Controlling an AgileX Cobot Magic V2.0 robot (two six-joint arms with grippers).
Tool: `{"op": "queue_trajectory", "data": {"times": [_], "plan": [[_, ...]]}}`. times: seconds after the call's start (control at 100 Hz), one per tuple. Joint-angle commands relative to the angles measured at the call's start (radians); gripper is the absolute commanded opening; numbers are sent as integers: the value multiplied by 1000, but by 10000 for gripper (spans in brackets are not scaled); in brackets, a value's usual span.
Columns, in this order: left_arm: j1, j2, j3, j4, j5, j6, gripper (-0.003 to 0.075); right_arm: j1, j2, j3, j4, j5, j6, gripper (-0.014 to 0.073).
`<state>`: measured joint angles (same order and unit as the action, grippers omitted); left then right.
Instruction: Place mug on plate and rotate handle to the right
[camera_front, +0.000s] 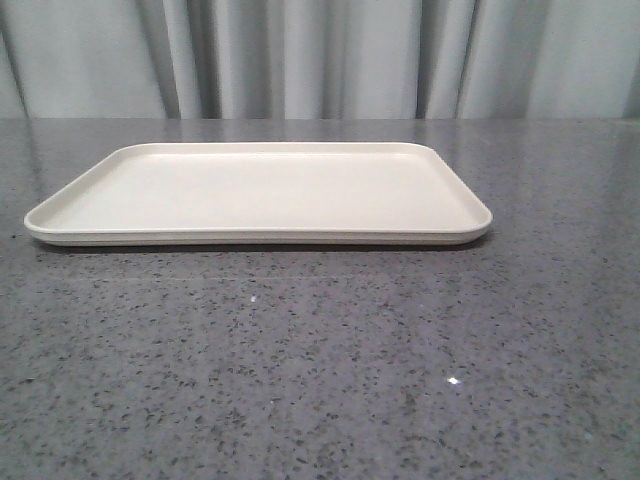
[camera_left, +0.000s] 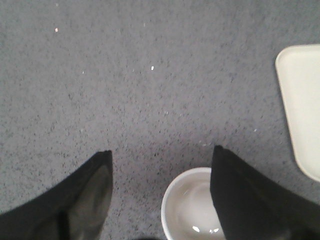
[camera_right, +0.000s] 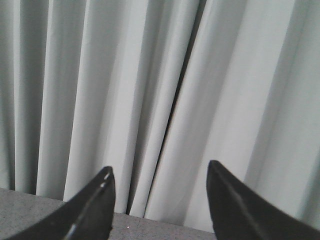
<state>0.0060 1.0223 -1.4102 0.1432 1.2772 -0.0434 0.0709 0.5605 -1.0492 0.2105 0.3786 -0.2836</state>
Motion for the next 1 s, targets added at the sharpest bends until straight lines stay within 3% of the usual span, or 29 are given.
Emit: {"op": "queue_trajectory", "data": {"times": [0.0,0.54,0.99], "plan": [[2,-8,37,24,-13,2,430,2,15,-31,-5,-67,-8,423],[2,-39,273,52,-15,2,430,2,15,-31,-5,-32,-8,423],[2,66,305,52,-46,2,430,2,15,-31,-5,-21,-8,423]]}}
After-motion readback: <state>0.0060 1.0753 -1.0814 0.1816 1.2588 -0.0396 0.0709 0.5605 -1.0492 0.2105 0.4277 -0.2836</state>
